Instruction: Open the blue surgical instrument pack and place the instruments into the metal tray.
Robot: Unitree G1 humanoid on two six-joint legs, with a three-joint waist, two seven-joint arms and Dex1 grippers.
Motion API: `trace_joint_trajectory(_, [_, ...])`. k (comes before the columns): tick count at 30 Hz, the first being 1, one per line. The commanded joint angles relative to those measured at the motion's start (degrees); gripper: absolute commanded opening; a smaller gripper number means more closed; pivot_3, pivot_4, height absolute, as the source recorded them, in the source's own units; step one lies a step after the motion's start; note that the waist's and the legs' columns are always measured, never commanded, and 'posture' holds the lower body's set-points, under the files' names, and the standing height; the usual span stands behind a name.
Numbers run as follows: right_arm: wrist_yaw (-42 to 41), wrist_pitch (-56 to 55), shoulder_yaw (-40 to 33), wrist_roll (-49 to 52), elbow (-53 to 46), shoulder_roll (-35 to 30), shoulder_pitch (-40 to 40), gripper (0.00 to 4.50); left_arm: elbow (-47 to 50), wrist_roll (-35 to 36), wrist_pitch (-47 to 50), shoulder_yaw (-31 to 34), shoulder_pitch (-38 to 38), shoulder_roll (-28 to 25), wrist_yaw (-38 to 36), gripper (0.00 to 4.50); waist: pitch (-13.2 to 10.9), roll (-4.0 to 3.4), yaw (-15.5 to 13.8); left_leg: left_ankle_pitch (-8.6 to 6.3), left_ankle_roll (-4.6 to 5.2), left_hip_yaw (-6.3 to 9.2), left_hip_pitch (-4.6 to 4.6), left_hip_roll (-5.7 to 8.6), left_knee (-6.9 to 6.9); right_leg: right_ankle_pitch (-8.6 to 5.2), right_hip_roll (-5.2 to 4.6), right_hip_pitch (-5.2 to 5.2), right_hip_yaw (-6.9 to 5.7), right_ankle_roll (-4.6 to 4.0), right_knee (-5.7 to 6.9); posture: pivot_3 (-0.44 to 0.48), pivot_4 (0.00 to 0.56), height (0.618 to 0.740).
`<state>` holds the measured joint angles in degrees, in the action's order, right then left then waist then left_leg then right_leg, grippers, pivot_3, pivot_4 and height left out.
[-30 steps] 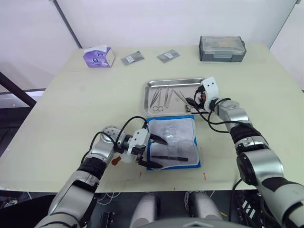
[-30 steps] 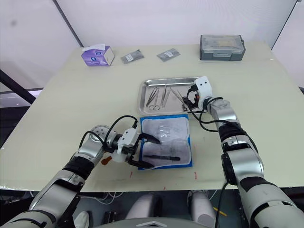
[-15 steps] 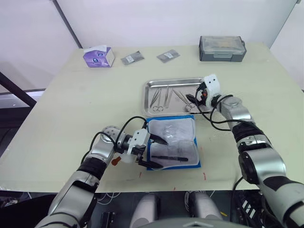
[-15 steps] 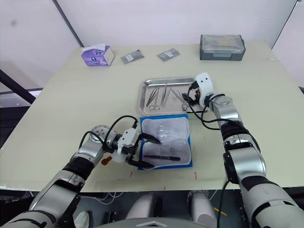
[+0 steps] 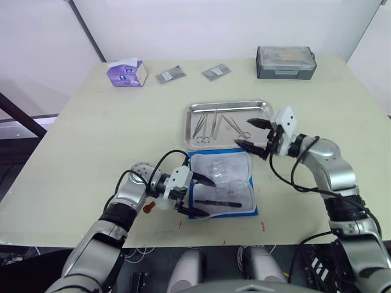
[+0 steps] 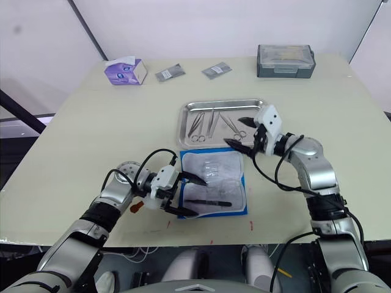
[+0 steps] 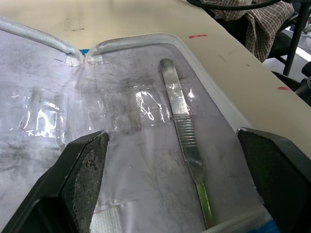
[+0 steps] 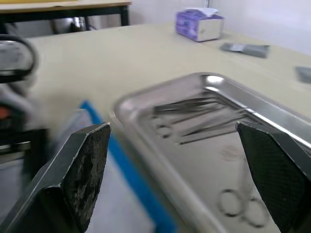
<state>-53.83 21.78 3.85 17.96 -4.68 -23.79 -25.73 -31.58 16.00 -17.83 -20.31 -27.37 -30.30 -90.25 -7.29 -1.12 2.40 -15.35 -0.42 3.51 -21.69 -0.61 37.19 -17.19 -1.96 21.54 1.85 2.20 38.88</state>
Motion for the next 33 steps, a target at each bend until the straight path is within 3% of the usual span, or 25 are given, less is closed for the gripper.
trace_joint_trajectory(1, [-1.82,1.95,1.74,3.38,-9.71,-1.42,4.03,4.34,-4.08,-3.59,2.27,-4.90,3.86,-0.15,-2.25,4.50,-0.01,0.02,0.03,0.00,0.00,0.01,0.00,0.00,0.00,0.00,0.00,0.00,-0.01,0.00,0.00,0.000,0.150,0.734])
trace_joint_trajectory(10, [-4.30,-1.45,7.74,1.18,-15.43,-5.77,13.14,4.34,-4.47,-3.45,2.10,-5.20,3.46,-0.53,-2.25,4.50,-0.09,0.20,0.04,0.00,0.00,-0.02,0.03,0.00,0.00,-0.01,0.02,-0.01,0.00,0.01,-0.01,0.000,0.150,0.734])
trace_joint_trajectory(21, [-5.02,-13.62,13.62,-8.54,-6.26,-8.23,14.61,4.34,-4.27,-3.23,2.31,-5.43,3.40,-0.98,-2.25,4.50,-0.16,0.34,-0.02,0.00,0.00,-0.10,0.03,-0.01,0.01,-0.02,0.04,-0.02,-0.03,0.02,-0.01,0.000,0.150,0.734])
trace_joint_trajectory(33, [-5.48,-17.90,15.41,-12.48,-2.52,-8.93,15.51,4.34,-4.48,-3.21,2.25,-5.41,3.24,-1.32,-2.25,4.50,-0.17,0.37,-0.01,0.00,0.00,-0.09,0.04,-0.01,0.01,-0.01,0.04,-0.04,-0.04,0.02,-0.01,0.000,0.150,0.734])
